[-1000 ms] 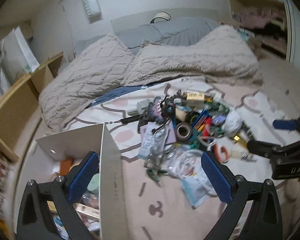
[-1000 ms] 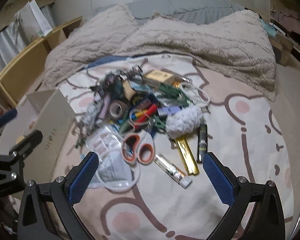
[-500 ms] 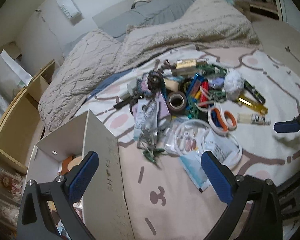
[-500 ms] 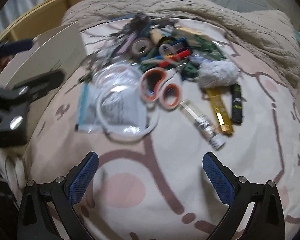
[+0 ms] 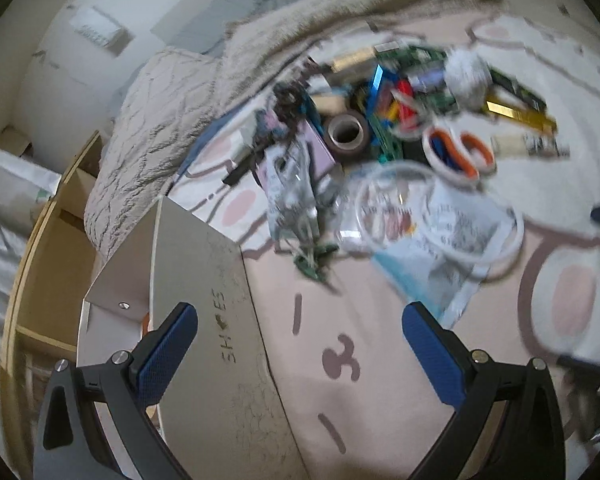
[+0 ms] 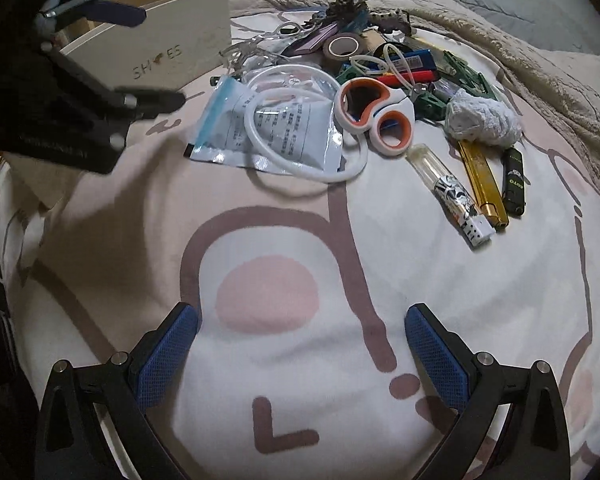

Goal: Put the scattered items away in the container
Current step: 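Move the left tool to the white plastic ring on the medicine packet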

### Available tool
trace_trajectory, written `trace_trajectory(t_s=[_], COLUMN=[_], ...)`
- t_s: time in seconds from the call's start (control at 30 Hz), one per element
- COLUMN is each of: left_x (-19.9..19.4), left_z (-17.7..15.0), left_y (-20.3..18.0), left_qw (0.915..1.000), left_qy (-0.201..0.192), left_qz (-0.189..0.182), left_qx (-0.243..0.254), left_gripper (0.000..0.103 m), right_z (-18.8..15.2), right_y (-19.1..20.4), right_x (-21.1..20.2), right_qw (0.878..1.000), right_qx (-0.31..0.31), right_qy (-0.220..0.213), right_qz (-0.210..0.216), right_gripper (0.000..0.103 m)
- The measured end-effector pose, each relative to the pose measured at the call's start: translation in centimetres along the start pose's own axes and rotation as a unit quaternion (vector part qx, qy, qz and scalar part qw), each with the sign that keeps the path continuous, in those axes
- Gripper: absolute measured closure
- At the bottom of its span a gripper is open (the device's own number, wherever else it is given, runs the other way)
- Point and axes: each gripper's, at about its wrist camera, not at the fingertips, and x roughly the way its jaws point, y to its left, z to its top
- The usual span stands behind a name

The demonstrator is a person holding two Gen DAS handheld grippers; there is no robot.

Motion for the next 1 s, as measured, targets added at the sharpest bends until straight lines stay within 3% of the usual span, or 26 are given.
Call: trace_trajectory(t_s=[0.2, 0.37, 0.5, 0.7, 0.83, 1.0], left_x=[1.7, 2.1, 1.4, 0.4, 0.5, 2.5], left_z=[-1.6, -2.6, -2.4, 0.3, 2.5, 4.8], left_y=[-2.4, -3.7, -3.7, -0.9, 1.3, 3.0], left_qw=[0.9946, 0.9848, 0.9768, 0.9852, 0.9914, 0.9845], left_qy=[0.061, 0.101, 0.104, 0.073, 0.041, 0.043], left_qz=[-0.004, -0.044, -0.084, -0.125, -0.124, -0.124], left_qx=[0.084, 0.134, 0.167, 0.091, 0.006, -0.117], left_gripper=[0.0, 0.0, 0.0, 0.0, 0.0, 0.0], right_z=[-0.5, -0.9, -0.9, -1.3, -1.4, -1.6], right_y=[-0.4, -0.4, -0.6, 0.0, 0.1, 0.4], right_x=[-0.3, -0.6, -0.6, -0.5, -0.5, -0.6], right_qw=[1.0, 1.0, 1.0, 1.0, 1.0, 1.0], right_qx=[0.003, 0.004, 0.005, 0.005, 0.007, 0.008], right_qy=[-0.001, -0.001, -0.002, -0.008, -0.012, -0.02], right_qz=[0.005, 0.007, 0.007, 0.003, 0.006, 0.006], right_gripper=[0.0, 0.0, 0.0, 0.0, 0.0, 0.0])
